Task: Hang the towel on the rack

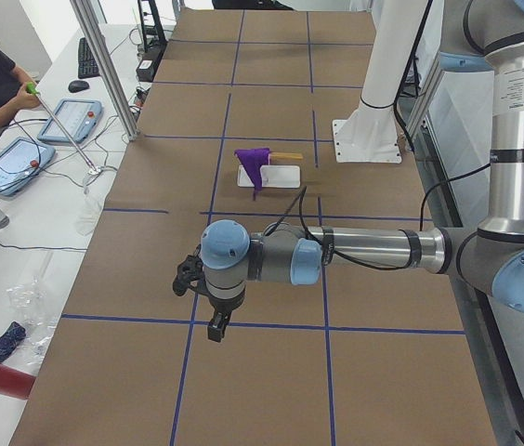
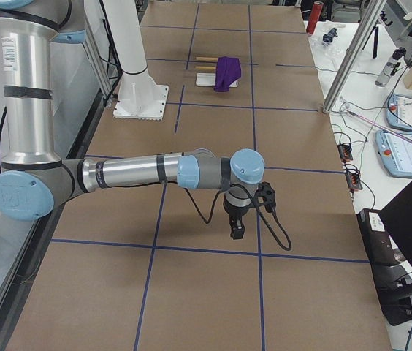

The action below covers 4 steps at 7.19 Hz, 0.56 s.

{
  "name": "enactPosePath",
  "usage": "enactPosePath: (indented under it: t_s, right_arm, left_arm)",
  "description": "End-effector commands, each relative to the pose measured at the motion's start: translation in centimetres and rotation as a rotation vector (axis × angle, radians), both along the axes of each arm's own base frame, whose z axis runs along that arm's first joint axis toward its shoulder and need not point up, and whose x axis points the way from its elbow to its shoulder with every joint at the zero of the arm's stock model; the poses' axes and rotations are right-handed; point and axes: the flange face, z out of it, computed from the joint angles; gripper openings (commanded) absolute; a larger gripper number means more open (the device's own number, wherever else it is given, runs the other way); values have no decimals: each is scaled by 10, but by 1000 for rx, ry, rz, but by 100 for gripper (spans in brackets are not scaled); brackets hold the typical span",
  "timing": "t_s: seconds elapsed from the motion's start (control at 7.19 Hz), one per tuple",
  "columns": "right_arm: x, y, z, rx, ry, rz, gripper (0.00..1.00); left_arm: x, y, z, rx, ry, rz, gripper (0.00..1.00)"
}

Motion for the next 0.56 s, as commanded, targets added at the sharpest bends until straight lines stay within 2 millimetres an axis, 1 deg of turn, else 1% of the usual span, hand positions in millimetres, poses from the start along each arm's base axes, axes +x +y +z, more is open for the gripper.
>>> enactPosePath:
  t_s: [0.0,0.42]
  right_arm:
    - [1,5,5,-7,-4,-1,100]
    - [0,4,1,1,-6,0,100]
  left_arm:
    - [3,9,10,-19,33,2,100]
    - [4,10,11,-23,34,6,100]
